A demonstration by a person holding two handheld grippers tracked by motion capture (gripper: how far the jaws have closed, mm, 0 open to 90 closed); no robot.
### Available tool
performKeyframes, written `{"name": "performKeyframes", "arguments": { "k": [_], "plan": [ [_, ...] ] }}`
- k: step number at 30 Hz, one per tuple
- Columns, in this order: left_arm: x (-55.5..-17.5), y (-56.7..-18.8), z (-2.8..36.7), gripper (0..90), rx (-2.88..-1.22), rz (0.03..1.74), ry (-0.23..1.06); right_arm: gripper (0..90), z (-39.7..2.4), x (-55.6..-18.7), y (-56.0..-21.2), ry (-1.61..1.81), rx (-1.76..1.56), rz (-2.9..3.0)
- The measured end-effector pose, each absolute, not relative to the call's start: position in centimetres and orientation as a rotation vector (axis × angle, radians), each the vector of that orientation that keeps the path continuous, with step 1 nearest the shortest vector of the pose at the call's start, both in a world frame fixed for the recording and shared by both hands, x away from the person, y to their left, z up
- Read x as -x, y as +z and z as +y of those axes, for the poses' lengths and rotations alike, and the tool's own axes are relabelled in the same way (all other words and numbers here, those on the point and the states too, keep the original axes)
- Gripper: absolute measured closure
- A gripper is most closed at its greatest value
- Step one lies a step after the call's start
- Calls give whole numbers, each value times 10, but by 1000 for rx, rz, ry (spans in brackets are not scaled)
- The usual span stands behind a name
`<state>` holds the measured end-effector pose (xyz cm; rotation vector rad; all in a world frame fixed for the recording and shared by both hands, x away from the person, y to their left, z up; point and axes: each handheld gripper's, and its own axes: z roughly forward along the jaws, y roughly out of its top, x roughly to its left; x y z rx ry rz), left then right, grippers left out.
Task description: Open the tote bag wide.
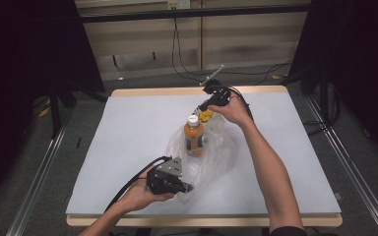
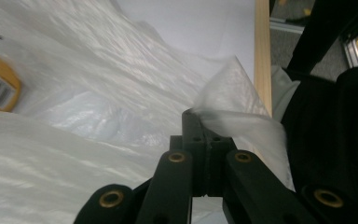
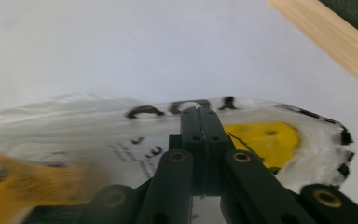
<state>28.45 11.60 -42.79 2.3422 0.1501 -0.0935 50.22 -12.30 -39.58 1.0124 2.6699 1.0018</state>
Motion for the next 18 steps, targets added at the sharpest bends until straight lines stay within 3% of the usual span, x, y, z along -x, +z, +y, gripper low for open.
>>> {"name": "performKeyframes", "arguments": {
  "k": [10,18],
  "plan": [
    [-314,-412,137,900,-2147,293,-20,900,-160,-451,-376,1274,-934,2523],
    [-342,-413,122,900,-2143,355,34,900,-167,-414,-369,1473,-879,2447]
  ]
}}
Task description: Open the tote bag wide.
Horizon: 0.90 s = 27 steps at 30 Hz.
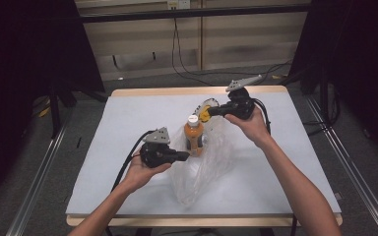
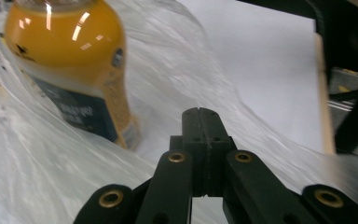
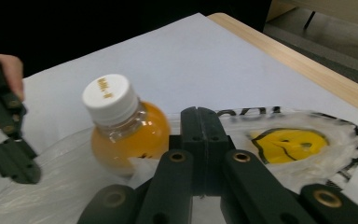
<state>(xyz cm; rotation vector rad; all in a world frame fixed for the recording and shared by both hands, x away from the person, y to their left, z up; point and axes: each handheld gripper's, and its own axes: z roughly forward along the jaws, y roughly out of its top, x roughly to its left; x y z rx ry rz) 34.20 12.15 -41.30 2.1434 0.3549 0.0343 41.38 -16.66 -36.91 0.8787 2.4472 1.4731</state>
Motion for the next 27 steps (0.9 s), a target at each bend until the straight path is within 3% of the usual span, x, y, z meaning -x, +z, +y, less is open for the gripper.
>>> {"name": "performKeyframes", "arguments": {
  "k": [4,12,20,27],
  "plan": [
    [-353,-430,120,900,-2191,413,105,900,-157,-403,-392,1412,-911,2477],
    [-377,-468,143,900,-2229,590,101,900,-145,-394,-458,1218,-972,2579],
    [-389,-481,159,900,-2276,650,146,900,-160,-387,-483,1134,-1007,2619],
    [-391,-481,174,900,-2271,686,173,900,-181,-381,-484,1148,-1027,2597]
  ]
}}
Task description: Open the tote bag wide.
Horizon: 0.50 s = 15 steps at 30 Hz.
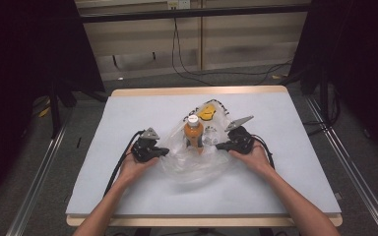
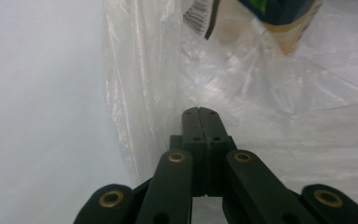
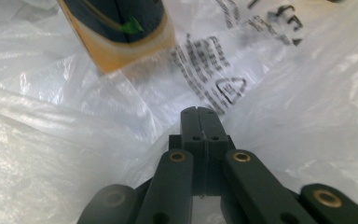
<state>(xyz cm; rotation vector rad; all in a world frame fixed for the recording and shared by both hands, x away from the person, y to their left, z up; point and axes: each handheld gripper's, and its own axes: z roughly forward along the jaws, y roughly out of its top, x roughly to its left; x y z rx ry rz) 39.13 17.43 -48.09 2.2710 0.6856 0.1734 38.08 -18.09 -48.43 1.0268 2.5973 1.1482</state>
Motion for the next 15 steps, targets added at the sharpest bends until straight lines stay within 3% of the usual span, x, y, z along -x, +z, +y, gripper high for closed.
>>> {"name": "performKeyframes", "arguments": {
  "k": [15],
  "plan": [
    [-389,-480,210,900,-2243,766,194,900,-208,-368,-482,1092,-1069,2557]
  ]
}}
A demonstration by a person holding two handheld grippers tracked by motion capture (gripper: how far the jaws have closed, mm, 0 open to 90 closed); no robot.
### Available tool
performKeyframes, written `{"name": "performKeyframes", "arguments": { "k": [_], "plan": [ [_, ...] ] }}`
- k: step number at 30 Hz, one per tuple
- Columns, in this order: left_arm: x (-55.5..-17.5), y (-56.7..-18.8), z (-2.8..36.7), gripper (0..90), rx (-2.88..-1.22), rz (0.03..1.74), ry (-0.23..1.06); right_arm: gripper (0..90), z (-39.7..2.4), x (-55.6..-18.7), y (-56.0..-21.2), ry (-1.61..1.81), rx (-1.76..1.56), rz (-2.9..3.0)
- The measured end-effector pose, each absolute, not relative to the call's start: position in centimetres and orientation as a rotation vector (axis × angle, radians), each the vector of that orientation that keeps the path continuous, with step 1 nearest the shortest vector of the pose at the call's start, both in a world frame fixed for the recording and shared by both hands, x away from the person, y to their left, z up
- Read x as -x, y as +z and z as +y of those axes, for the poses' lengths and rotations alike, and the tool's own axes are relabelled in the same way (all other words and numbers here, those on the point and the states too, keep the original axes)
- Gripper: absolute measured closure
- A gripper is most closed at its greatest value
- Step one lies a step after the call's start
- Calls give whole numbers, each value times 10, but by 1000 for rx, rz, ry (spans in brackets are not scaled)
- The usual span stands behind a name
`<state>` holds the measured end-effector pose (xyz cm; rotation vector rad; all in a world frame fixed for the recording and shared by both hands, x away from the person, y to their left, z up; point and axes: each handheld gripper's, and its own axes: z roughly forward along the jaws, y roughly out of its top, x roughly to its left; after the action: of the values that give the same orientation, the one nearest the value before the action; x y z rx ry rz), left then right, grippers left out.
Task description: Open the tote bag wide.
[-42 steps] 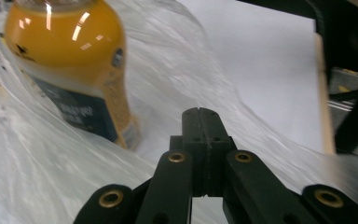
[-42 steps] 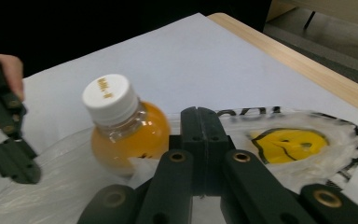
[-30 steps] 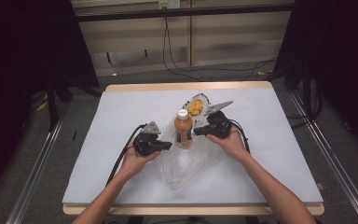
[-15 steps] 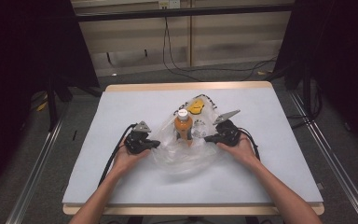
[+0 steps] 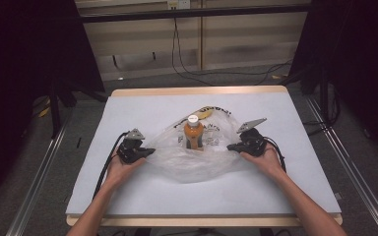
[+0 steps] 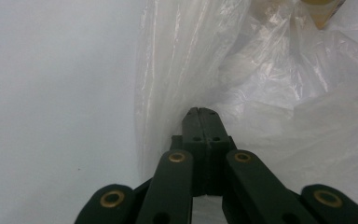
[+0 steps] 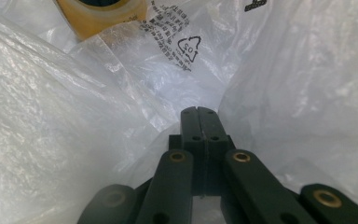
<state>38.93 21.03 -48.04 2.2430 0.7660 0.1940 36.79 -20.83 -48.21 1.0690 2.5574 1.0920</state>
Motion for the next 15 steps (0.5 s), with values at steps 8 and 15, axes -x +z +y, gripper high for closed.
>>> {"name": "performKeyframes", "arguments": {
  "k": [8,15],
  "plan": [
    [-389,-477,213,900,-2156,751,141,900,-208,-367,-479,1185,-1069,2524],
    [-381,-465,210,900,-2078,685,121,900,-208,-361,-465,1316,-1032,2458]
  ]
}}
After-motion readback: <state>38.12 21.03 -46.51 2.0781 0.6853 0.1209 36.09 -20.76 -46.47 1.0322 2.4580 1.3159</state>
